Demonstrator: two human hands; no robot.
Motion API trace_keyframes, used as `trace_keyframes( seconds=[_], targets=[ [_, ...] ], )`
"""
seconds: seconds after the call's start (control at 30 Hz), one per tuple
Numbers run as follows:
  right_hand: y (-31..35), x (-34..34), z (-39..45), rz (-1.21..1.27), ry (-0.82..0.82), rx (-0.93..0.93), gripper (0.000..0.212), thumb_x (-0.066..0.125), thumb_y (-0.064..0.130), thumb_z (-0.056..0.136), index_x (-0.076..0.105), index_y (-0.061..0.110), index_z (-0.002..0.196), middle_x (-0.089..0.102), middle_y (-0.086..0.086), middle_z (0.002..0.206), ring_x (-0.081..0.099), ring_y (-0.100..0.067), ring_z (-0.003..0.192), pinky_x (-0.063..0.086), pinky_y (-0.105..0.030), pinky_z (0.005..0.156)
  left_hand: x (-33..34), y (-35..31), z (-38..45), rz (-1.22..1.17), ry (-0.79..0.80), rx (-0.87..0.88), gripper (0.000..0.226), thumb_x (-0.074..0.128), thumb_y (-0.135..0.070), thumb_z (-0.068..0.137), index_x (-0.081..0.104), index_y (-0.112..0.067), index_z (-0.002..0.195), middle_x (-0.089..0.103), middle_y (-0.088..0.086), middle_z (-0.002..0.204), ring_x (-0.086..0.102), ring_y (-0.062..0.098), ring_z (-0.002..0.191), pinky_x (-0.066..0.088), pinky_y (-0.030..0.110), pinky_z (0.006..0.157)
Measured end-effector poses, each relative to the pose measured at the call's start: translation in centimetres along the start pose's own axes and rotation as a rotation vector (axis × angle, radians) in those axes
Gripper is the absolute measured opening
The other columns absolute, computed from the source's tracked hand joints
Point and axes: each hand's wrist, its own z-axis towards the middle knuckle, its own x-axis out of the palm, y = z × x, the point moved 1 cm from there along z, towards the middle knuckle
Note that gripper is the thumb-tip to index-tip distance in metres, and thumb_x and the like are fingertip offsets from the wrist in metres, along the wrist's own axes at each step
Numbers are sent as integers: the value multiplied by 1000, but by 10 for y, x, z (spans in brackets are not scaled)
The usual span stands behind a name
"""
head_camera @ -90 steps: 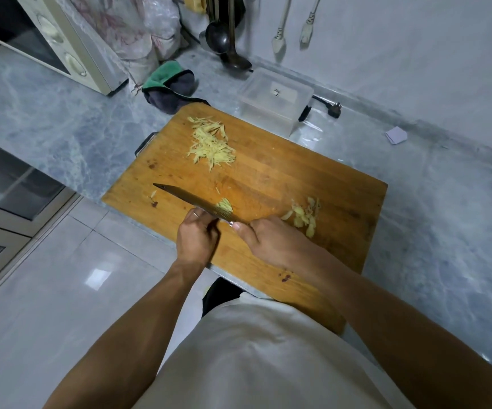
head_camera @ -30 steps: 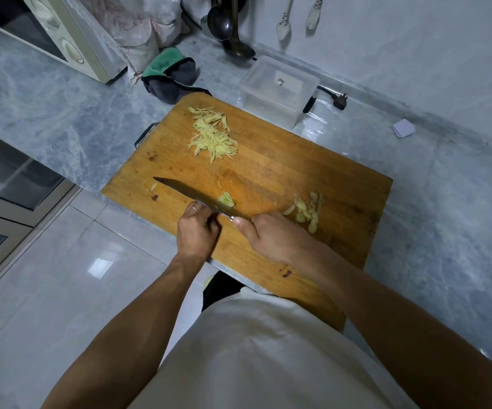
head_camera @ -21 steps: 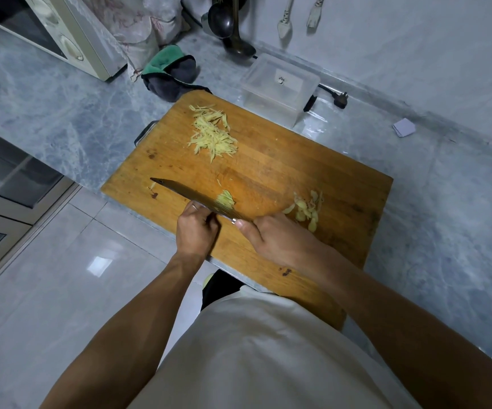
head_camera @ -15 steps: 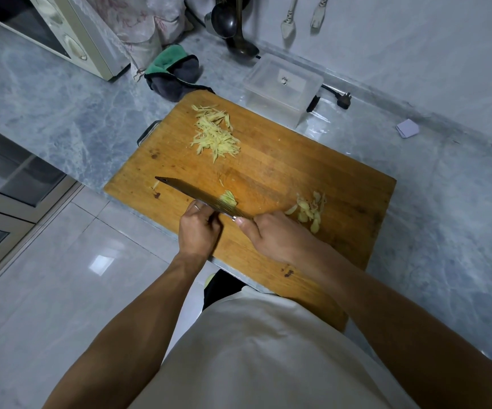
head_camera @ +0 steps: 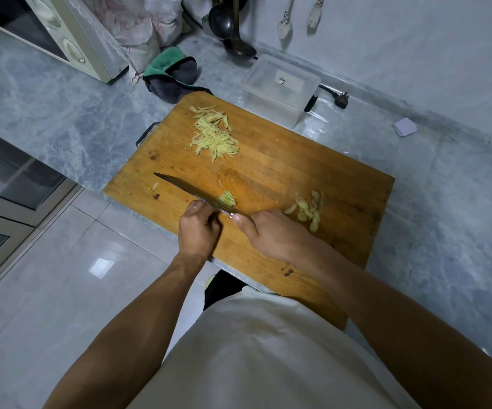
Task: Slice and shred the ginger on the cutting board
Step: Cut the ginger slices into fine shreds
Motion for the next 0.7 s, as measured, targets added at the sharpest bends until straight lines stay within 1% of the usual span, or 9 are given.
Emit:
trace_keyframes(
  seconds=[0.07, 0.1, 0.17, 0.23, 0.33, 0.4, 0.47, 0.6, 0.7],
  targets=[
    [-1, -1, -2, 6, -10, -11, 66, 24, 59, 105, 49, 13, 64, 56, -9, 69, 55, -26, 64, 40, -33, 59, -1, -2, 0, 2, 9, -4, 32, 61, 20, 60, 73, 1, 83, 68, 18, 80, 56, 24, 81, 42, 23, 69],
    [-2, -1, -4, 4, -14, -24, 66, 24, 58, 105, 48, 13, 62, 54, -9, 66, 53, -25, 61, 40, -33, 58, -2, -3, 0, 10, 12, -10, 35, 62, 22, 58, 74, 1, 83, 69, 19, 80, 60, 28, 81, 42, 22, 70],
    [-4, -1, -8, 11, -21, -44, 66, 25, 58, 105, 47, 13, 60, 52, -7, 61, 52, -23, 56, 44, -35, 57, -3, -3, 0, 32, 27, -25, 38, 63, 24, 55, 74, 2, 84, 70, 20, 80, 66, 35, 77, 42, 23, 69],
    [-6, 1, -9, 27, -23, -41, 66, 25, 59, 104, 47, 15, 60, 52, -6, 61, 52, -22, 56, 48, -37, 60, -3, -4, 0, 41, 31, -22, 39, 64, 24, 54, 74, 2, 84, 70, 21, 80, 67, 37, 76, 42, 25, 70],
    [-6, 2, -3, 9, 6, -18, 63, 23, 61, 104, 46, 18, 63, 49, -5, 66, 49, -20, 59, 39, -32, 59, -3, -4, 1, 38, 34, -8, 42, 64, 25, 53, 74, 2, 87, 70, 21, 83, 67, 36, 79, 43, 24, 72],
    [-7, 3, 0, 1, 14, -5, 62, 23, 61, 104, 46, 19, 64, 50, -6, 69, 50, -21, 61, 37, -31, 59, -4, -4, 0, 28, 42, -2, 43, 63, 25, 53, 74, 2, 88, 71, 20, 85, 67, 36, 81, 43, 24, 74],
    [-7, 2, 0, 5, 10, -9, 62, 24, 61, 104, 46, 19, 64, 51, -7, 70, 51, -22, 62, 38, -31, 59, -4, -5, 1, 31, 39, 0, 43, 63, 25, 53, 74, 1, 88, 71, 19, 86, 67, 35, 82, 43, 23, 75],
    [-5, -2, -5, 11, -14, -47, 64, 25, 58, 104, 47, 15, 61, 51, -5, 61, 51, -22, 56, 44, -35, 57, -3, -5, 1, 38, 41, -18, 39, 65, 24, 54, 74, 2, 85, 70, 20, 83, 67, 35, 79, 42, 24, 71],
    [-5, -2, -5, 4, -1, -23, 64, 24, 60, 104, 46, 17, 62, 50, -5, 63, 52, -24, 58, 48, -38, 61, -3, -3, 0, 36, 32, -9, 39, 64, 24, 55, 74, 2, 85, 71, 19, 84, 66, 34, 81, 43, 23, 73]
  ],
)
